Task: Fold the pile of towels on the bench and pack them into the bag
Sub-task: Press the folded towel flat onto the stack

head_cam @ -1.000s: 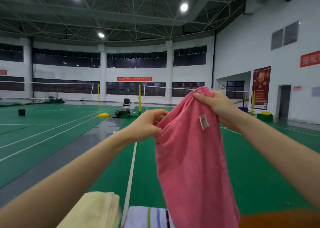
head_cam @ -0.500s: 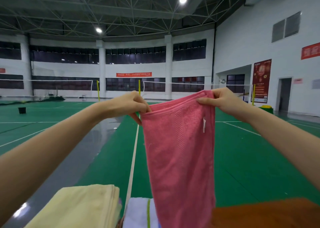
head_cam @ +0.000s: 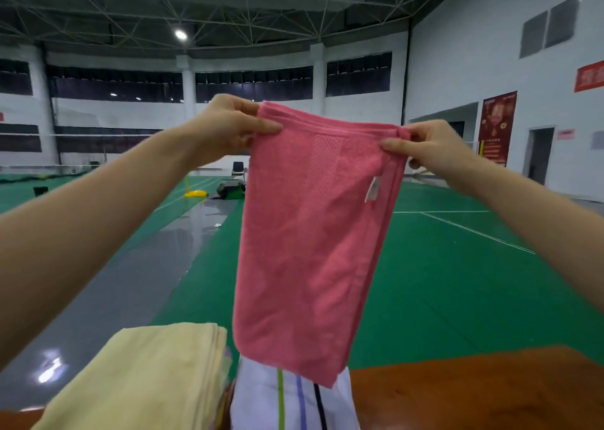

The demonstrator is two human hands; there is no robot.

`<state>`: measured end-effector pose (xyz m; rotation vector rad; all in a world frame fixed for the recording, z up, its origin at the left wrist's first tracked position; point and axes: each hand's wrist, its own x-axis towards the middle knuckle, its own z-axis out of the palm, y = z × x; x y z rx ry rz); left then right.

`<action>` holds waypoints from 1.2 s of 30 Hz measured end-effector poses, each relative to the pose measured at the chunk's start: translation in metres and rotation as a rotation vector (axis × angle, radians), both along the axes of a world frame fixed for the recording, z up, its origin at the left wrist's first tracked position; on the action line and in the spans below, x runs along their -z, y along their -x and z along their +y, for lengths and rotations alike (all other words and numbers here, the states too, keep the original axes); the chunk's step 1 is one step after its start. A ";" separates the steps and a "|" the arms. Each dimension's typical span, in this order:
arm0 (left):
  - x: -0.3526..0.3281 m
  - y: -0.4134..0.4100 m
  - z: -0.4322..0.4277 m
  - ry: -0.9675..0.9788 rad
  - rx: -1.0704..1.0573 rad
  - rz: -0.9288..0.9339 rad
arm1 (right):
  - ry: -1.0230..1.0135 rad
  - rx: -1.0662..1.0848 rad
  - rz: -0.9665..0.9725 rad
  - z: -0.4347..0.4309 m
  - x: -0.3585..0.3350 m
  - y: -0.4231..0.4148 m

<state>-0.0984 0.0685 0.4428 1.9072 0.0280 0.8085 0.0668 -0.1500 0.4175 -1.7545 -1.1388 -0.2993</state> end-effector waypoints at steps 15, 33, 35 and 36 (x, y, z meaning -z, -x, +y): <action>0.026 0.002 0.027 0.062 -0.054 0.157 | 0.040 -0.090 0.095 0.018 0.015 0.008; 0.213 0.024 0.048 0.018 -0.022 0.371 | 0.307 -0.181 0.126 0.030 0.207 0.001; 0.240 0.045 0.039 -0.114 0.043 0.480 | 0.461 -0.128 -0.030 0.014 0.235 0.013; 0.252 0.054 0.033 -0.199 0.085 0.561 | 0.565 -0.089 -0.102 0.007 0.249 0.017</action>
